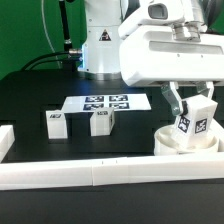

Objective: Assemble stool

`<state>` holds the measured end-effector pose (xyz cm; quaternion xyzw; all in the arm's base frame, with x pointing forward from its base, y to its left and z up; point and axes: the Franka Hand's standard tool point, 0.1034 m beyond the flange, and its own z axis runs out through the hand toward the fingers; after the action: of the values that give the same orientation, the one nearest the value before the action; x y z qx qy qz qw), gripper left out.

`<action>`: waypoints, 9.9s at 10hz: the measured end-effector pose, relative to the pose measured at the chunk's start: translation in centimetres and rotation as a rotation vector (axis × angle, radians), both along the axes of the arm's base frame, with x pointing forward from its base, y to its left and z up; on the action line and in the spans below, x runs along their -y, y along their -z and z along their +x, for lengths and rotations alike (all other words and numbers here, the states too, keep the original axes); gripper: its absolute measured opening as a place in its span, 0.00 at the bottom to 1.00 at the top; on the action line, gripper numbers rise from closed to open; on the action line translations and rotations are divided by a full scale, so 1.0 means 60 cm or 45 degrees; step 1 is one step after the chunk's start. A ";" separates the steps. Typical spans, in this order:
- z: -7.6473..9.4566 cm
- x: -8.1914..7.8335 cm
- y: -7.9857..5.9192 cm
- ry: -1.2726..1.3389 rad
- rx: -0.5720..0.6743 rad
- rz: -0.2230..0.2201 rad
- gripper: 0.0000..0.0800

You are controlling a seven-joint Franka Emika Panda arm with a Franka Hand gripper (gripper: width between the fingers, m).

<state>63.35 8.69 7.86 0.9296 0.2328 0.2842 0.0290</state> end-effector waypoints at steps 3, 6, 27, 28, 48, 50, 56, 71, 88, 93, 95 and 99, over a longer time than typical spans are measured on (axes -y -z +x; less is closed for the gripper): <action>0.002 0.000 0.001 0.001 0.028 0.003 0.41; 0.002 0.001 0.001 0.001 0.027 0.003 0.75; 0.018 -0.021 -0.042 -0.154 -0.710 -0.125 0.81; 0.019 -0.024 -0.041 -0.351 -0.687 -0.207 0.81; 0.008 0.019 -0.027 -1.475 -0.592 -0.641 0.81; 0.009 0.026 -0.015 -1.466 -0.603 -0.632 0.81; 0.009 0.026 -0.014 -1.132 -0.640 -0.537 0.42; 0.032 -0.006 -0.008 1.021 -0.738 0.365 0.42; 0.014 -0.038 -0.004 2.748 -0.754 1.085 0.78; -0.001 -0.035 -0.037 2.075 -0.926 0.816 0.81; -0.002 -0.035 -0.035 1.929 -0.927 0.780 0.81; -0.001 -0.033 -0.041 1.173 -0.888 0.501 0.81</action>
Offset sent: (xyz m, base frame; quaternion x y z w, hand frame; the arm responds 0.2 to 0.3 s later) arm 0.0000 0.0000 0.0000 0.0000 0.0000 0.0000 1.0000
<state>63.31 10.66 10.33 0.9609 -0.2544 -0.0410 -0.1014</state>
